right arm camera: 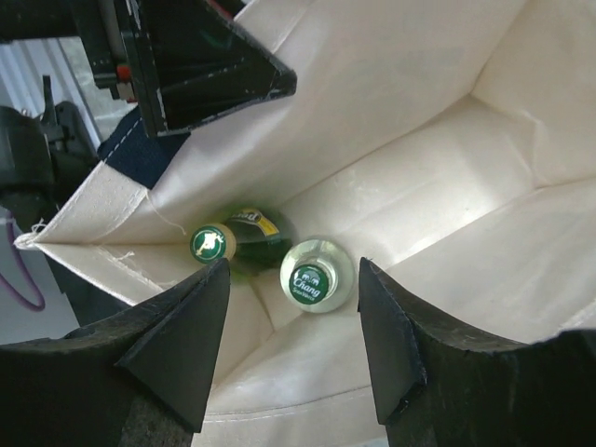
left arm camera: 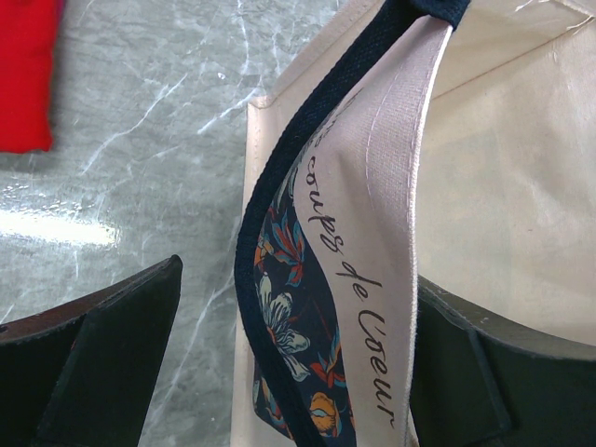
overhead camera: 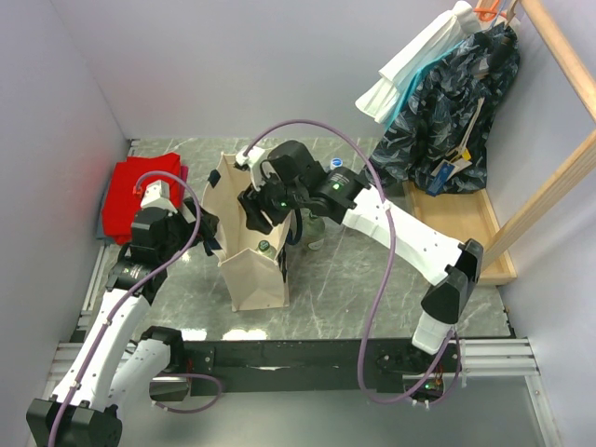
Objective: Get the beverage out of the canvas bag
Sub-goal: Take out the drink from the canvas bag.
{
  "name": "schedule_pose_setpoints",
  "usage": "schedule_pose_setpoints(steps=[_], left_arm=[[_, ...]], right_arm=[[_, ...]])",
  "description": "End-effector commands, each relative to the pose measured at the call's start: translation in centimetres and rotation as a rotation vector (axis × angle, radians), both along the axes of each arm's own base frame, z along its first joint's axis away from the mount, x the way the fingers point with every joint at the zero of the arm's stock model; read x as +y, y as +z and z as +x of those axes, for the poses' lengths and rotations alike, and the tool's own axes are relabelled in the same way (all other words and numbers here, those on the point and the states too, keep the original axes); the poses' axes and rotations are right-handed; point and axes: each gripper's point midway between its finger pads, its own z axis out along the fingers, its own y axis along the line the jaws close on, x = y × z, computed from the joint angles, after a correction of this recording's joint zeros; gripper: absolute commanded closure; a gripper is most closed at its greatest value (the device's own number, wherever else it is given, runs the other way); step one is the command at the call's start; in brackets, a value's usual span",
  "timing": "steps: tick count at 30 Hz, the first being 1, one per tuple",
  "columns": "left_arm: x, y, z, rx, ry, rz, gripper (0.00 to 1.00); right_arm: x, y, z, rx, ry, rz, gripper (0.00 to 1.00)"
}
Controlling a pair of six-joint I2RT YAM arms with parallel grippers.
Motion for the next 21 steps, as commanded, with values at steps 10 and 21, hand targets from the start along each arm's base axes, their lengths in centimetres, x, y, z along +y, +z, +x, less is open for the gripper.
schedule_pose_setpoints(steps=[10, 21], left_arm=[[-0.1, 2.1, 0.2, -0.059, -0.005, 0.002, 0.04], [0.0, 2.3, -0.1, -0.067, -0.003, 0.001, 0.04]], right_arm=[[0.9, -2.6, 0.2, 0.006, 0.024, -0.067, 0.38], [1.5, -4.4, 0.4, 0.032, 0.024, -0.086, 0.37]])
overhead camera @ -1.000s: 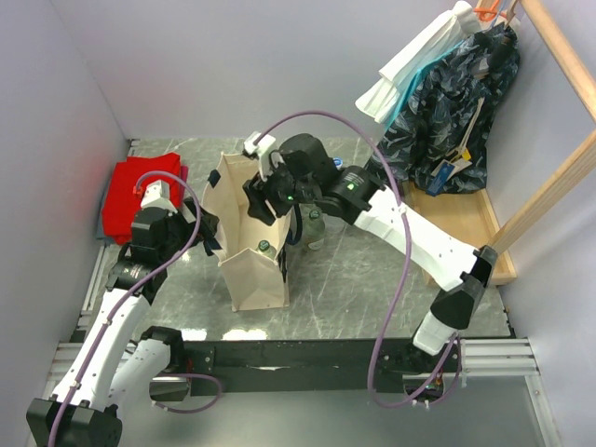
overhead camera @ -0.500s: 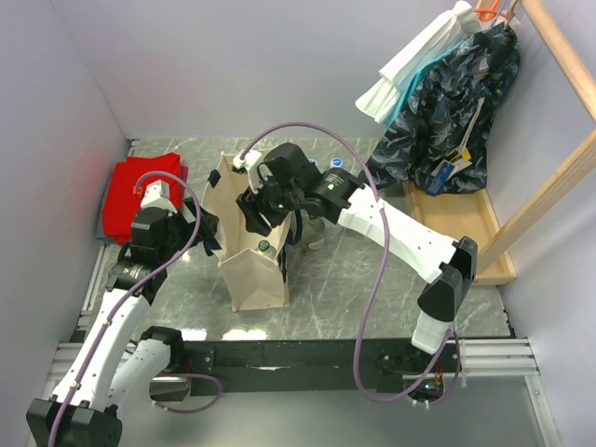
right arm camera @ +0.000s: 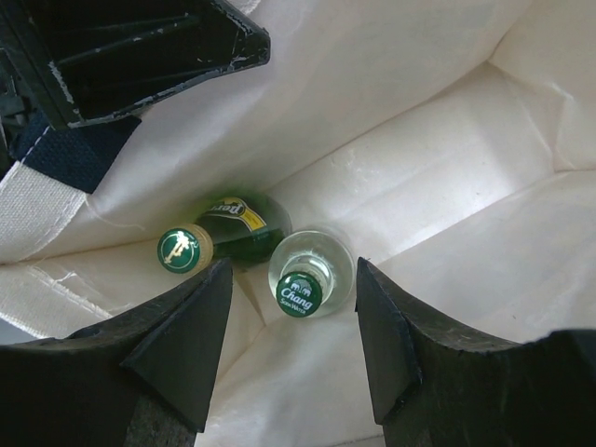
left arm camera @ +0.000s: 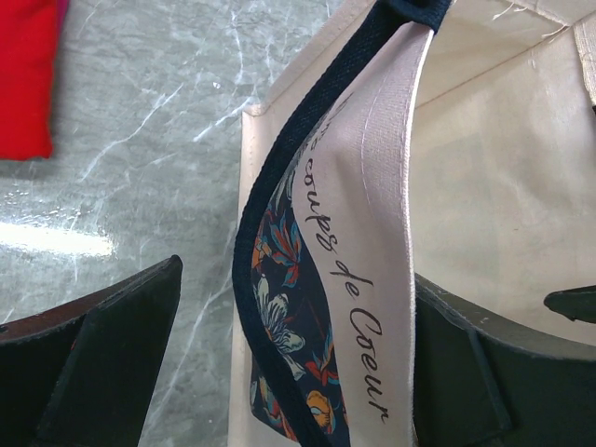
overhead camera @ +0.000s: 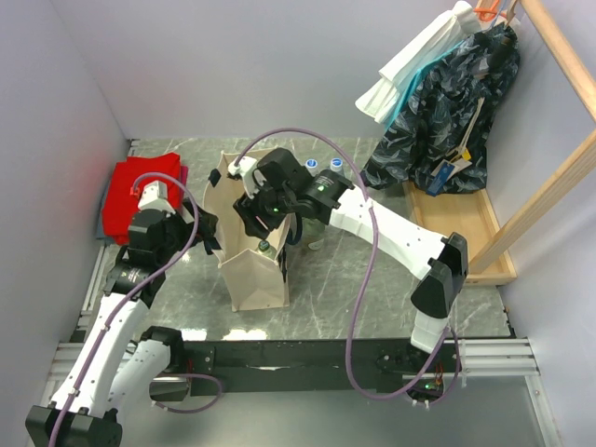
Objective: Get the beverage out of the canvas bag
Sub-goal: Take out the drink from the canvas bag.
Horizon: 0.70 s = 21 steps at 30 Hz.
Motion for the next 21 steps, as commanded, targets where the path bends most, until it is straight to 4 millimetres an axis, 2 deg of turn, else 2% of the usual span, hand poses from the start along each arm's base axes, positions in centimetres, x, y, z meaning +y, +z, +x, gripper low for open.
schedule_pose_setpoints(steps=[1, 10, 21], left_arm=[[0.0, 1.6, 0.2, -0.040, -0.003, 0.007, 0.03], [0.0, 1.7, 0.3, -0.048, -0.003, 0.006, 0.04], [0.0, 1.7, 0.4, -0.049, 0.000, 0.006, 0.03]], right_arm=[[0.8, -0.7, 0.1, -0.002, 0.013, 0.004, 0.37], [0.7, -2.0, -0.3, 0.023, 0.014, -0.005, 0.37], [1.0, -3.2, 0.5, 0.031, -0.017, -0.026, 0.37]])
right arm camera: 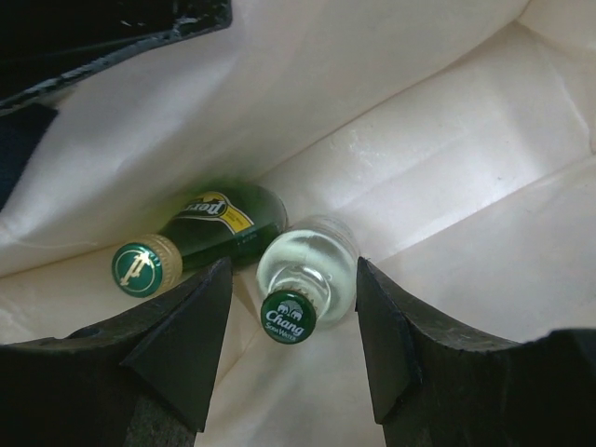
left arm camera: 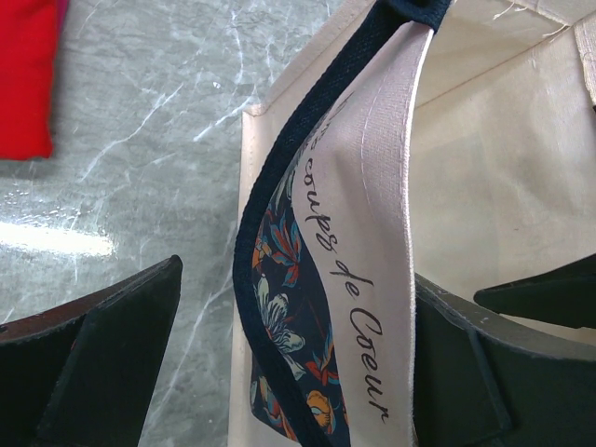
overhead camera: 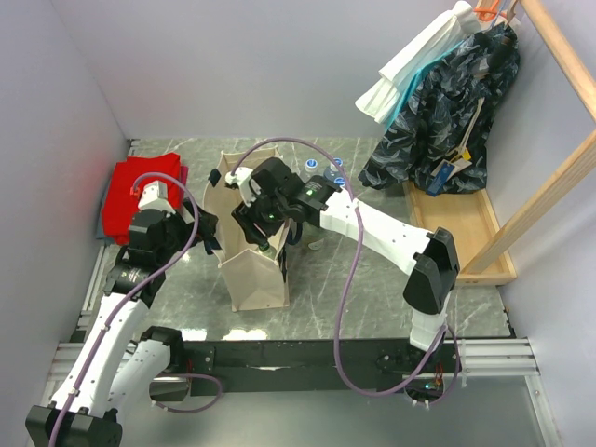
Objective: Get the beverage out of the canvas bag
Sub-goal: Take out the drink from the canvas bag.
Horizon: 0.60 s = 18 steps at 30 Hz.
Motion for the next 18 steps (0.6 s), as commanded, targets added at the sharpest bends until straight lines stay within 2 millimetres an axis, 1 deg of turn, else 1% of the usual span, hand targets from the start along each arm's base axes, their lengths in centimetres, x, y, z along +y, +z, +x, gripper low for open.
schedule_pose_setpoints(steps=[1, 18], left_arm=[[0.0, 1.6, 0.3, -0.046, -0.003, 0.006, 0.03], [-0.1, 1.7, 0.4, -0.047, -0.006, 0.003, 0.04]], right_arm=[[0.6, 0.4, 0.3, -0.013, -0.015, 0.023, 0.37], [-0.3, -1.3, 0.3, 0.019, -0.038, -0.018, 0.35]])
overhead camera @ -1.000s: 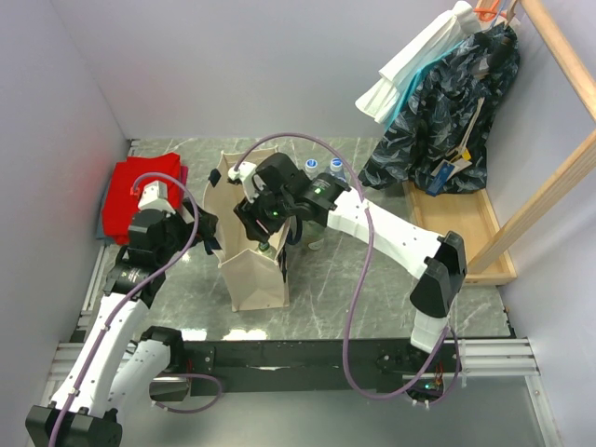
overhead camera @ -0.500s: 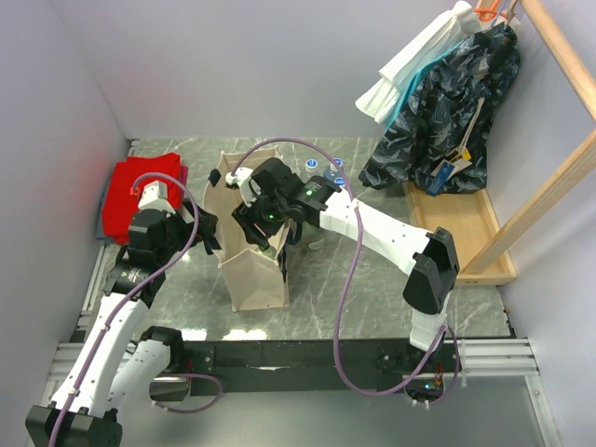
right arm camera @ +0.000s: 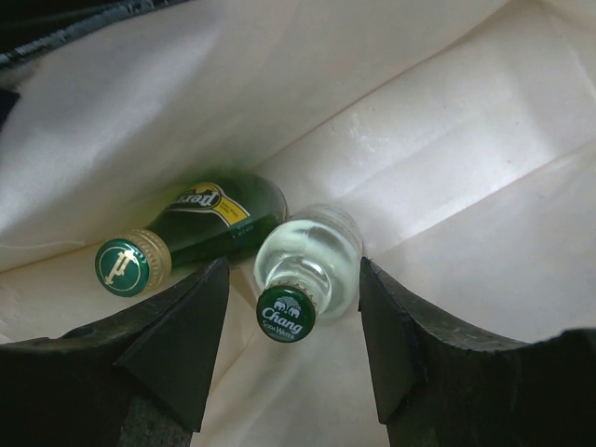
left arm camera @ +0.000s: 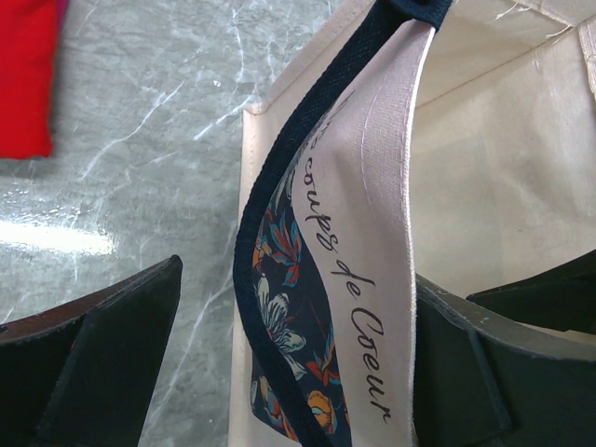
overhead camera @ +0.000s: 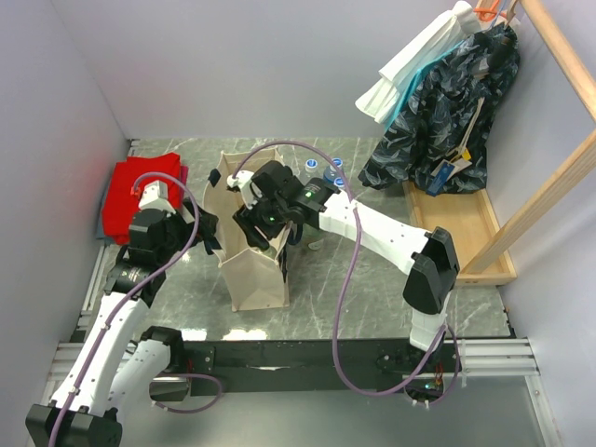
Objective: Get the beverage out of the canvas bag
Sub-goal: Take out the drink from the canvas bag.
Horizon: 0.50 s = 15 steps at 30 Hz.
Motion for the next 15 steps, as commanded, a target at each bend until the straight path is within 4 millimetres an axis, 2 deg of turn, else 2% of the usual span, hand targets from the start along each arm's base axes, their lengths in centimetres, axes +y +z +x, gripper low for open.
schedule_pose_setpoints(steps=[1, 15], left_arm=[[-0.12, 1.73, 0.31, -0.050, -0.007, 0.003, 0.04], [-0.14, 1.67, 0.39, -0.048, -0.009, 0.003, 0.04]], right_arm=[[0.07, -0.21, 0.46, -0.004, -0.017, 0.001, 0.35], [-0.59, -1.11, 0.45, 0.014, -0.028, -0.017, 0.35]])
